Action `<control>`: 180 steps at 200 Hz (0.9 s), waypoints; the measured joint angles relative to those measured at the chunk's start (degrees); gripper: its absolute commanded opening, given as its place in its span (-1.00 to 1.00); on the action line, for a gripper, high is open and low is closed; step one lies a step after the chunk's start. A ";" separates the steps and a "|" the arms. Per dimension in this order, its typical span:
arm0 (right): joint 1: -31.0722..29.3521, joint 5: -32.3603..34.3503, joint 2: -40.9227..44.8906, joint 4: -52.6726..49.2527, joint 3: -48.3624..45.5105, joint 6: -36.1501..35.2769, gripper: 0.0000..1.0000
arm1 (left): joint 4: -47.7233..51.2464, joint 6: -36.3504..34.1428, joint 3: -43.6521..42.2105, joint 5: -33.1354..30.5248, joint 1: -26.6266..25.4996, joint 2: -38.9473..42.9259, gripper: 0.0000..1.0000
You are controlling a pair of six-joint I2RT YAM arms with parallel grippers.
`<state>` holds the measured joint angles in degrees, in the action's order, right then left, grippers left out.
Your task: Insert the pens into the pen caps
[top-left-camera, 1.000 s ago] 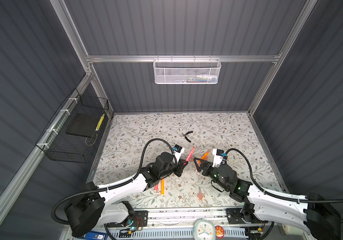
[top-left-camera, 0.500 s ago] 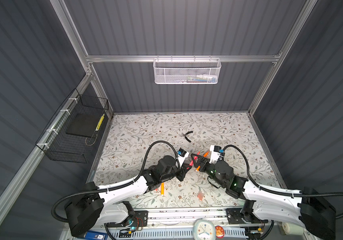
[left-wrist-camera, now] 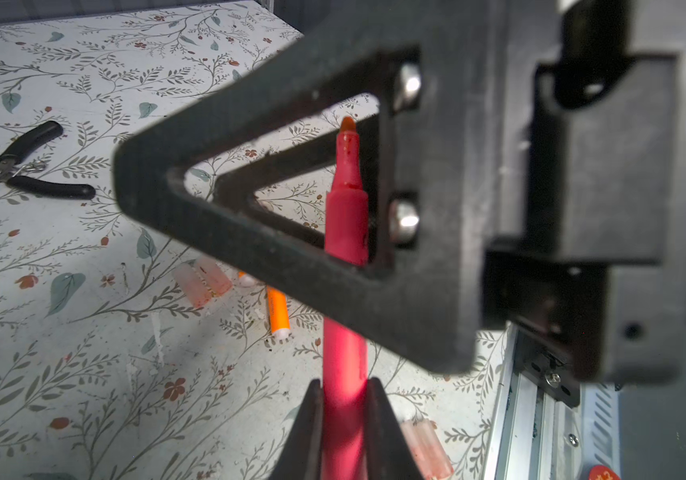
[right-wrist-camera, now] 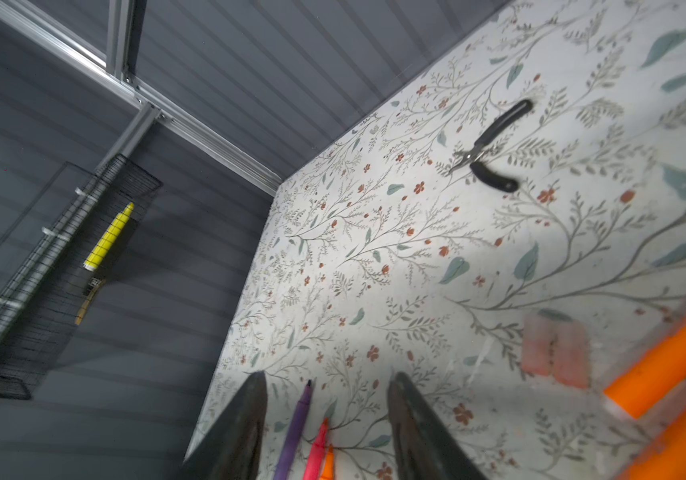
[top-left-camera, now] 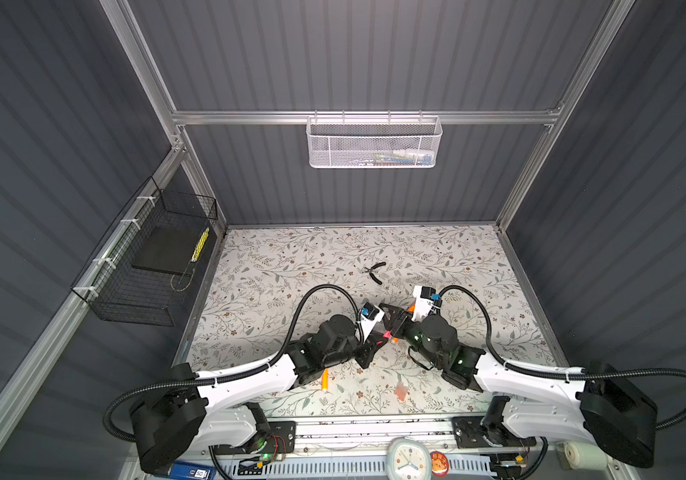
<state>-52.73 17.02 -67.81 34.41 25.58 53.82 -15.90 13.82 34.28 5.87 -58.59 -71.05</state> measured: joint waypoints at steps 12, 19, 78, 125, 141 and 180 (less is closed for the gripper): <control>0.15 -0.13 -0.04 0.11 0.00 -0.09 -0.37 | 0.00 -0.17 0.00 0.07 -0.15 0.00 -1.00; 0.17 -0.11 -0.07 0.15 0.00 0.13 -0.44 | 0.00 -0.20 0.00 0.17 -0.22 0.00 -1.00; 0.31 -0.17 -0.24 0.00 0.02 0.09 -0.82 | -0.04 -0.37 0.00 0.20 -0.26 0.00 -1.00; 0.33 -0.28 -0.24 0.00 0.02 0.07 -1.00 | -0.07 -0.68 0.00 0.15 -0.26 0.02 -0.77; 0.31 -0.26 -0.24 0.00 0.02 0.15 -1.00 | -0.04 -0.76 0.00 0.13 -0.26 0.02 -0.55; -1.01 -0.37 -0.24 0.42 0.02 0.22 -1.00 | -0.02 -1.44 0.00 -0.94 -0.37 0.02 -0.15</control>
<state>-53.74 16.64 -68.05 34.83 25.61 54.04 -15.92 12.38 34.28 4.93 -58.96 -71.02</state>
